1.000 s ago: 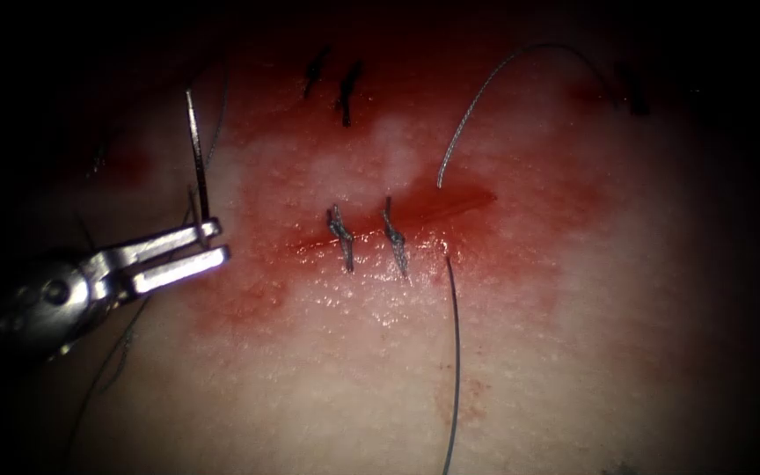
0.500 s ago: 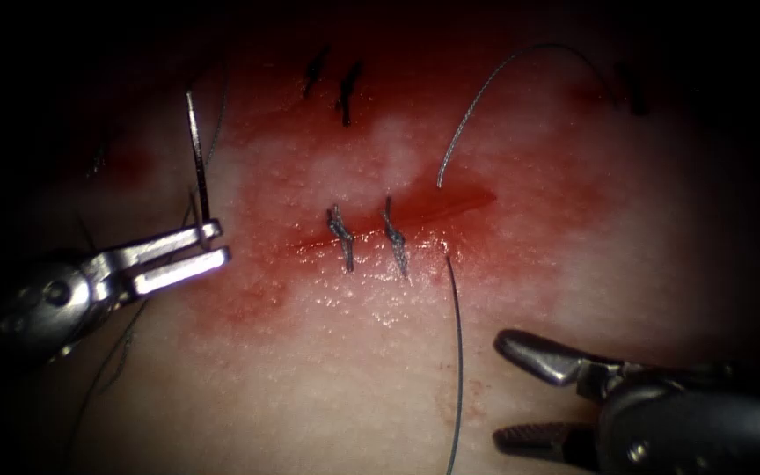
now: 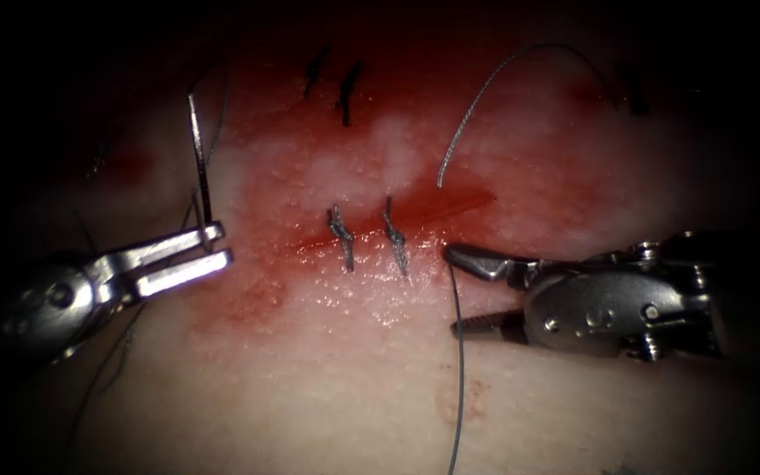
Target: Wound Closure
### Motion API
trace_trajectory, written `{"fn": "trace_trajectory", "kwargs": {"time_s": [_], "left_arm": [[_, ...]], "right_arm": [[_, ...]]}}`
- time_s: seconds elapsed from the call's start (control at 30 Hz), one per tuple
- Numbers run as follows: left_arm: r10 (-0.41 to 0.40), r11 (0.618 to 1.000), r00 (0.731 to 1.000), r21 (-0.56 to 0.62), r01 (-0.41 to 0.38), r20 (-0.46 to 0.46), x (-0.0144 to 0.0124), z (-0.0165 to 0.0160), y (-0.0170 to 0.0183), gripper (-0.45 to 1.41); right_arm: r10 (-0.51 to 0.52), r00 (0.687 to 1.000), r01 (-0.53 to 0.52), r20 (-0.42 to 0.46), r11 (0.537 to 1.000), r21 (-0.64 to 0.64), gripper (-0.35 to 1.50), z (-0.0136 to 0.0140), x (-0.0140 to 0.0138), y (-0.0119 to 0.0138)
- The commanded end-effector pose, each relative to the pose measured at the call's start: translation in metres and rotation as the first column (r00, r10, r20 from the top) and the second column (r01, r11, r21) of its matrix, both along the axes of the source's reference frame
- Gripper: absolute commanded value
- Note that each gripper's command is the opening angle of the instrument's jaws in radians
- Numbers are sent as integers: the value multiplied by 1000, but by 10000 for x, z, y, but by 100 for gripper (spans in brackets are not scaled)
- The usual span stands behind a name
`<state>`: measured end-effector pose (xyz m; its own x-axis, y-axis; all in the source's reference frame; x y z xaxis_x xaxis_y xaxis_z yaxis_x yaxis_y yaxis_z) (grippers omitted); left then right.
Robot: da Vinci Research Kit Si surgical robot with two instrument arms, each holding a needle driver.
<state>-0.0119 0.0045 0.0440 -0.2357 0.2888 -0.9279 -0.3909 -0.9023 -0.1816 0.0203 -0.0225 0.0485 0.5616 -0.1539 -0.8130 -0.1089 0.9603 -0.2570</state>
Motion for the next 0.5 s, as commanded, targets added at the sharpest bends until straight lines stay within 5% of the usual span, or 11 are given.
{"fn": "trace_trajectory", "kwargs": {"time_s": [0.03, 0.07, 0.1, 0.13, 0.17, 0.5], "left_arm": [[1, 1000, 1000, 0, -1, 1, -5, 7, 1, -45], [1, 1000, 1000, 0, -1, 1, -5, 7, 1, -45], [1, 1000, 1000, 0, -1, 1, -5, 7, 1, -45], [1, 1000, 1000, 0, -1, 1, -5, 7, 1, -45], [1, 1000, 1000, 0, -1, 1, -5, 7, 1, -45], [1, 1000, 1000, 0, -1, 1, -5, 6, 0, -45]], "right_arm": [[-1, 1000, 1, 1, 1000, -6, 130, 16, 7, -3], [2, 1000, -2, 4, 1000, -10, 121, 19, 7, -3], [-1, 1000, 1, 5, 1000, -10, 93, 21, 7, -4], [22, 1000, -22, -1, 1000, 21, 0, 21, 7, -8], [20, 1000, -20, -2, 1000, 21, -35, 19, 7, -10], [45, 998, -45, 36, 999, 0, -35, -5, 5, -25]]}}
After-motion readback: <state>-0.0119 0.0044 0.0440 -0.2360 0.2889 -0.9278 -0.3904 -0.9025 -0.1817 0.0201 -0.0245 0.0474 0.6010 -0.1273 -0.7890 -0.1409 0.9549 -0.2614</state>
